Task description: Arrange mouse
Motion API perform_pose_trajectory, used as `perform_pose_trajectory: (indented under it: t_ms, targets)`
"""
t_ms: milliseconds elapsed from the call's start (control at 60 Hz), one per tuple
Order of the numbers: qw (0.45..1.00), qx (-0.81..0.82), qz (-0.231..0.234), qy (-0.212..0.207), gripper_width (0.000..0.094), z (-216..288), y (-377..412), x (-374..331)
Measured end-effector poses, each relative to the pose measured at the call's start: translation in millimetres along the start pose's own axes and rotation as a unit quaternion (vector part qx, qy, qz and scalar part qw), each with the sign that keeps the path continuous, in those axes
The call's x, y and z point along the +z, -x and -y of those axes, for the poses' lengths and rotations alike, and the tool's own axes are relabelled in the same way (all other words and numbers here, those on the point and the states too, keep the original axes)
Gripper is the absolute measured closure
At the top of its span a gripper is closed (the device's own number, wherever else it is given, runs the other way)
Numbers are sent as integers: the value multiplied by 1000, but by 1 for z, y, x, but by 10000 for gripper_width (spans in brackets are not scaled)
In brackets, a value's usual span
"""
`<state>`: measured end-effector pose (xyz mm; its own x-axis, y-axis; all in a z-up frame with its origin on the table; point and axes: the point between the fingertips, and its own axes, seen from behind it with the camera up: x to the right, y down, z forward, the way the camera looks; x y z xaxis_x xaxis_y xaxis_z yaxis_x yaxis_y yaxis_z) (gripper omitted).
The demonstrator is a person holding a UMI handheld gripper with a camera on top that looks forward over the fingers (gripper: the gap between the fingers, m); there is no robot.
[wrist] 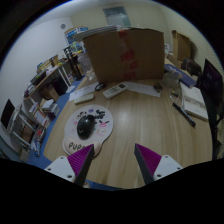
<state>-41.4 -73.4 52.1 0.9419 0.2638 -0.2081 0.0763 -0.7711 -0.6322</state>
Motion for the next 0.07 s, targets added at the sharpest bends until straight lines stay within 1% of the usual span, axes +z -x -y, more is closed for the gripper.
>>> perform_pose_trajectory:
  t_ms: [67]
  targets:
    - [1000, -1, -1, 0, 107, 2, 9, 1]
